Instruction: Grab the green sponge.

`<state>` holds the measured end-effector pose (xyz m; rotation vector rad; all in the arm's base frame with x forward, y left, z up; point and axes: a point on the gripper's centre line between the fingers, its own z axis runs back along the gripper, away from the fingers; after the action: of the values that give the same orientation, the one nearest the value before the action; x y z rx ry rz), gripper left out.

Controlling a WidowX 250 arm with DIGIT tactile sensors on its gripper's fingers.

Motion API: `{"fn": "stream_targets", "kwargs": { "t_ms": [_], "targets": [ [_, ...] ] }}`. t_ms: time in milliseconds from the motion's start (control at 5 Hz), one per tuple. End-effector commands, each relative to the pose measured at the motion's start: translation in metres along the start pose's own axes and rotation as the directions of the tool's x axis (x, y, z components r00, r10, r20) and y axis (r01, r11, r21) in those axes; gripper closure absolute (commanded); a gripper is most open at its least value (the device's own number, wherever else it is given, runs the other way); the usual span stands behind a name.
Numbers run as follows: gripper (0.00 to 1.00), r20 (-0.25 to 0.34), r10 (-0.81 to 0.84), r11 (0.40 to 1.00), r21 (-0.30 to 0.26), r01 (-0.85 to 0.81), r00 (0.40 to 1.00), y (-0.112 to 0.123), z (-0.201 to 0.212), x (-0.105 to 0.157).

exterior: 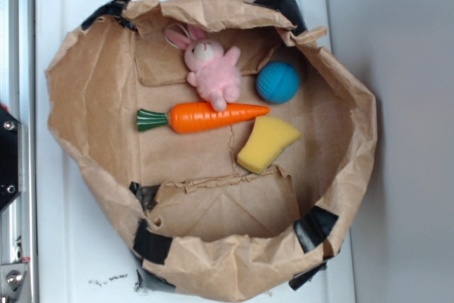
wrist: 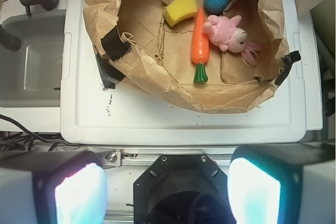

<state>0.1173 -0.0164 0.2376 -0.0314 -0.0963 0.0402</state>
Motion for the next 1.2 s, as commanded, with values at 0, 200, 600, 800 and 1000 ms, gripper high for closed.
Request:
{"fn": "stream_targets", "kwargs": {
  "t_ms": [0,200,600,800,1000],
  "targets": [
    [0.0,0.0,0.0,1.0,0.0,0.0,1.0,0.0,0.0,0.0],
    [0.0,-0.002,0.078,0.997,0.004,-0.078,0.997,-0.003,-0.007,0.031],
    [0.0,0.018,0.153,0.988,0.033,-0.153,0.988,0.003,-0.033,0.101],
    [0.0,0.018,0.153,0.988,0.033,-0.153,0.988,0.003,-0.033,0.101],
    [0.0,0.018,0.153,0.988,0.033,-0.153,0.988,0.003,-0.033,0.101]
  ]
}}
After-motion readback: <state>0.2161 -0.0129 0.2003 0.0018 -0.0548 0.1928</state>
